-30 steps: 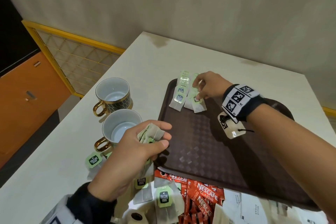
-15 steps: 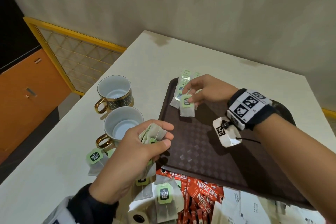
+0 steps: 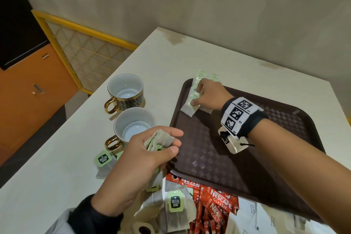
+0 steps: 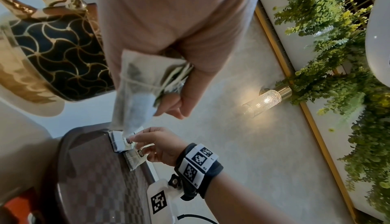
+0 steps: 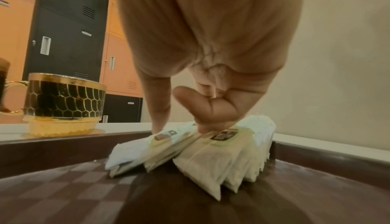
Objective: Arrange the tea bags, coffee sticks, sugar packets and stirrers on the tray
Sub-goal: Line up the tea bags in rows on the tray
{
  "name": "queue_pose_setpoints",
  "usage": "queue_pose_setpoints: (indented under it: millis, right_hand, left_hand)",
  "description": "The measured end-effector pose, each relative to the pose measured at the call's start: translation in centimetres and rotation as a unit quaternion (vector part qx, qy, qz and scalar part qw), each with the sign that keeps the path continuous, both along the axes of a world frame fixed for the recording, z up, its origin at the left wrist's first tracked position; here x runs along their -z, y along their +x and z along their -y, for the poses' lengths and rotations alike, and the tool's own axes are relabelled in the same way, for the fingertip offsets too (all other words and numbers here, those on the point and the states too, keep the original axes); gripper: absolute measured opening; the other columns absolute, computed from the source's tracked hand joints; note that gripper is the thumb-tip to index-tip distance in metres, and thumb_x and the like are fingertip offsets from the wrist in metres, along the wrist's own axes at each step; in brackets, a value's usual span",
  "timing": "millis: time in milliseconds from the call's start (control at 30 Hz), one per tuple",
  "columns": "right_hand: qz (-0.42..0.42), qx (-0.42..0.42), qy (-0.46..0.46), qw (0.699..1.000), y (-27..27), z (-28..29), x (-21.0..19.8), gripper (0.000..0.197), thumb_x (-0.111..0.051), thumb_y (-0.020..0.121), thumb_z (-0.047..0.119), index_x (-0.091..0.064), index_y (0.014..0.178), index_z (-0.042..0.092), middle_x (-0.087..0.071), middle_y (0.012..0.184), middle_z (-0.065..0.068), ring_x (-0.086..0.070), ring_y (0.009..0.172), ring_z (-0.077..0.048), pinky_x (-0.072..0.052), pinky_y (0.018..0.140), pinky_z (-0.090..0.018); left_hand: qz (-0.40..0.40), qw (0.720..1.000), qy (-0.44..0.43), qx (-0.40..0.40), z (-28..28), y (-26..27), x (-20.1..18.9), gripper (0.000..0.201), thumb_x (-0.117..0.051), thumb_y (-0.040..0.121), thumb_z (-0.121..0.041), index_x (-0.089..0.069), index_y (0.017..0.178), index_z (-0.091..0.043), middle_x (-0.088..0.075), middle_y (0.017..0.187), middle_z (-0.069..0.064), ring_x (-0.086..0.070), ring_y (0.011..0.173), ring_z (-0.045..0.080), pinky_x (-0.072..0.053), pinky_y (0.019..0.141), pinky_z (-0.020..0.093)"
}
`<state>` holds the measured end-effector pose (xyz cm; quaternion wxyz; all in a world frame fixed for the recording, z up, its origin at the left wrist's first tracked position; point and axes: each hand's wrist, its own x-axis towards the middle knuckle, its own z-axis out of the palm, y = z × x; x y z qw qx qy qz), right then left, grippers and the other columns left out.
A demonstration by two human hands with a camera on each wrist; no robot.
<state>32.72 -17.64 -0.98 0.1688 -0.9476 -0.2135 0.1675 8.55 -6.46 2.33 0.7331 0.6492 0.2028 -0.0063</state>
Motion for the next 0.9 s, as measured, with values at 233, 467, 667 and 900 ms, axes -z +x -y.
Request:
queue_pose_setpoints:
  millis: [233,467,667,900]
  right_hand:
    - [0.017,-0.022,-0.069,0.997,0.0,-0.2,0.3,0.06,-0.083,0.071,0.039,-0.051,0.113,0.011,-0.056,0.101,-0.004,-0.055,0.092,-0.022,-0.049,0.077,-0.035]
    - [0.035,-0.022,-0.073,0.996,0.7,-0.7,-0.4,0.043,-0.082,0.074,0.027,-0.048,0.098,0.016,-0.055,0.098,-0.003,-0.053,0.087,-0.023,-0.045,0.074,-0.035]
    - [0.1,-0.051,-0.06,0.992,-0.2,-0.9,-1.2,0.046,-0.08,0.075,0.03,-0.051,0.106,0.012,-0.052,0.101,-0.003,-0.052,0.087,-0.023,-0.042,0.07,-0.033]
    - [0.099,-0.156,-0.113,0.976,-1.8,-1.3,0.1,0.044,-0.074,0.081,0.027,-0.052,0.117,0.015,-0.05,0.108,-0.003,-0.055,0.097,-0.027,-0.042,0.07,-0.034]
  left_hand:
    - [-0.002,1.0,-0.007,-0.009,0.0,-0.1,-0.3,0.035,-0.068,0.084,-0.001,-0.077,0.087,-0.035,-0.073,0.081,-0.003,-0.06,0.061,-0.003,-0.048,0.058,0.012]
    - [-0.004,1.0,-0.006,-0.007,0.1,-0.2,-0.3,0.034,-0.068,0.085,-0.001,-0.078,0.087,-0.033,-0.073,0.081,-0.004,-0.059,0.06,-0.003,-0.048,0.058,0.012]
    - [0.003,1.0,-0.004,-0.01,0.2,-0.4,-0.1,0.035,-0.068,0.085,-0.001,-0.077,0.088,-0.035,-0.073,0.083,-0.003,-0.063,0.066,-0.002,-0.047,0.059,0.012]
    - [0.01,1.0,0.002,-0.012,0.2,-0.5,0.0,0.033,-0.068,0.085,-0.003,-0.077,0.09,-0.035,-0.073,0.085,-0.002,-0.063,0.072,0.002,-0.048,0.062,0.017]
